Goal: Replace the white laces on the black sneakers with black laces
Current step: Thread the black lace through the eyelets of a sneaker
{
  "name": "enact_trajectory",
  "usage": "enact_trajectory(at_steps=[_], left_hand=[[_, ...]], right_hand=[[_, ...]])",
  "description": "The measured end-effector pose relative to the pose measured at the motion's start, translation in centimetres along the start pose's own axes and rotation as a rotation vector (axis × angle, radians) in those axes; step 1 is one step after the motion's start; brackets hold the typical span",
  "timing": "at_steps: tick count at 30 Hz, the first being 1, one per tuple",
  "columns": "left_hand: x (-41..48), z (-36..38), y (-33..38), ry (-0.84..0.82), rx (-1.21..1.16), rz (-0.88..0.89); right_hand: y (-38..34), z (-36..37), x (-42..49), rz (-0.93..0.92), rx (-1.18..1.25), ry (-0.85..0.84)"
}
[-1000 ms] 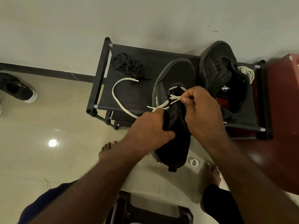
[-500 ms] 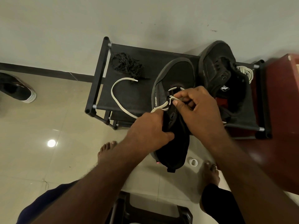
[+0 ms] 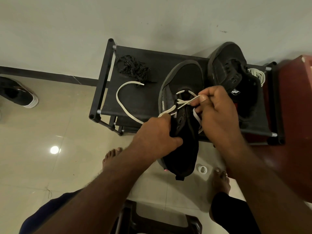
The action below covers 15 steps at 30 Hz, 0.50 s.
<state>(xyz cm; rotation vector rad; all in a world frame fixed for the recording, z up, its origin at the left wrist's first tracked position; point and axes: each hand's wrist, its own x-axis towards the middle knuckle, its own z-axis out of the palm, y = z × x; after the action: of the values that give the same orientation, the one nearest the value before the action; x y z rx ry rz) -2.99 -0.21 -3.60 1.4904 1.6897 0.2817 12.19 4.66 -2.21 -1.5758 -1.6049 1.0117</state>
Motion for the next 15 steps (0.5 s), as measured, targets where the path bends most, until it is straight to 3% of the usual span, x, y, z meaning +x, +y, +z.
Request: enact_trajectory(at_steps=[3, 8, 10, 15], left_hand=[[0.0, 0.0, 0.0, -0.003, -0.008, -0.003], [-0.2, -0.1, 0.1, -0.018, 0.005, 0.005], [-0.2, -0.2, 0.3, 0.003, 0.005, 0.000], [-0.6, -0.7, 0.7, 0.033, 0.022, -0.031]], right_hand=[[-1.0, -0.3, 0.2, 0.112, 0.270, 0.086], [-2.4, -2.7, 1.0, 0.216, 1.050, 0.054], [-2.6, -3.2, 0.9, 0.185, 0.980, 0.137], [-2.6, -1.9, -0.5, -0.011, 0.259, 0.315]])
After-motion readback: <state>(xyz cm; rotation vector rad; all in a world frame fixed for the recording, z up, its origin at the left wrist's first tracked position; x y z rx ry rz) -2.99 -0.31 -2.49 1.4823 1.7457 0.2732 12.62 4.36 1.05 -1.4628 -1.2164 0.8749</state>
